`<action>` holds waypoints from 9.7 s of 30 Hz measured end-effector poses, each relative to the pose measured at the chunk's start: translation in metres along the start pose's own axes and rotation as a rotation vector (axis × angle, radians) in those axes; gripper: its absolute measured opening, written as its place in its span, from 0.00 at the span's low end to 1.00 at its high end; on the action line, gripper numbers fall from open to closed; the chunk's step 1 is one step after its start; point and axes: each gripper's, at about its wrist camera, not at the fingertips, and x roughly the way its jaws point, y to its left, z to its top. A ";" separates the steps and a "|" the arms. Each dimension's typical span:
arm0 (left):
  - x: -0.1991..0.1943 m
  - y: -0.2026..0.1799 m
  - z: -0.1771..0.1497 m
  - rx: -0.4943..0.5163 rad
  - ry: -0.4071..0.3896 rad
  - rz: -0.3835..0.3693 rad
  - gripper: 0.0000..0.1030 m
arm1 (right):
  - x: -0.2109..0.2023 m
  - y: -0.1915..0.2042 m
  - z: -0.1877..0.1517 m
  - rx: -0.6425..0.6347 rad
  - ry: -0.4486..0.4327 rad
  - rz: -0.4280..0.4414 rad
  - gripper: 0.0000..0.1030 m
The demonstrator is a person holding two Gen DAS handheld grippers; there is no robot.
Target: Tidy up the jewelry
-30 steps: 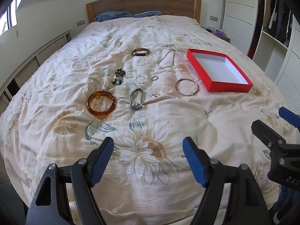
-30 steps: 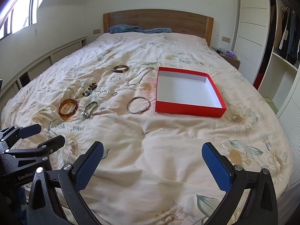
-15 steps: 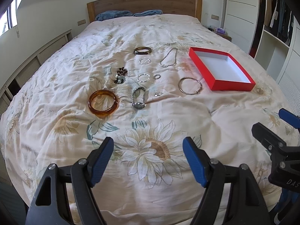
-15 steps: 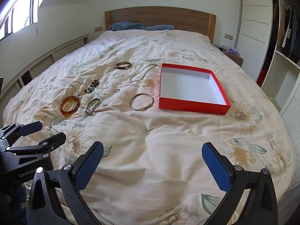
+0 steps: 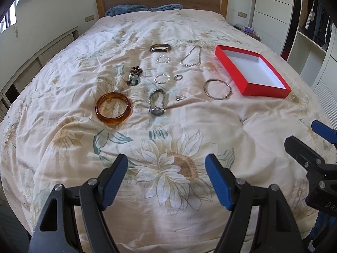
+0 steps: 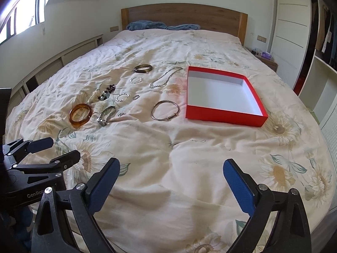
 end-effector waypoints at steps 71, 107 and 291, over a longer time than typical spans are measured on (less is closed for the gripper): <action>0.128 0.140 0.060 -0.264 0.091 0.165 0.14 | 0.202 0.086 0.083 -0.199 0.246 0.390 0.19; 0.021 0.098 0.046 -0.199 0.008 0.145 0.09 | 0.038 -0.020 0.049 0.006 0.043 0.343 0.19; 0.142 0.048 0.092 -0.153 0.120 -0.070 0.25 | 0.150 0.014 0.096 -0.077 0.199 0.281 0.30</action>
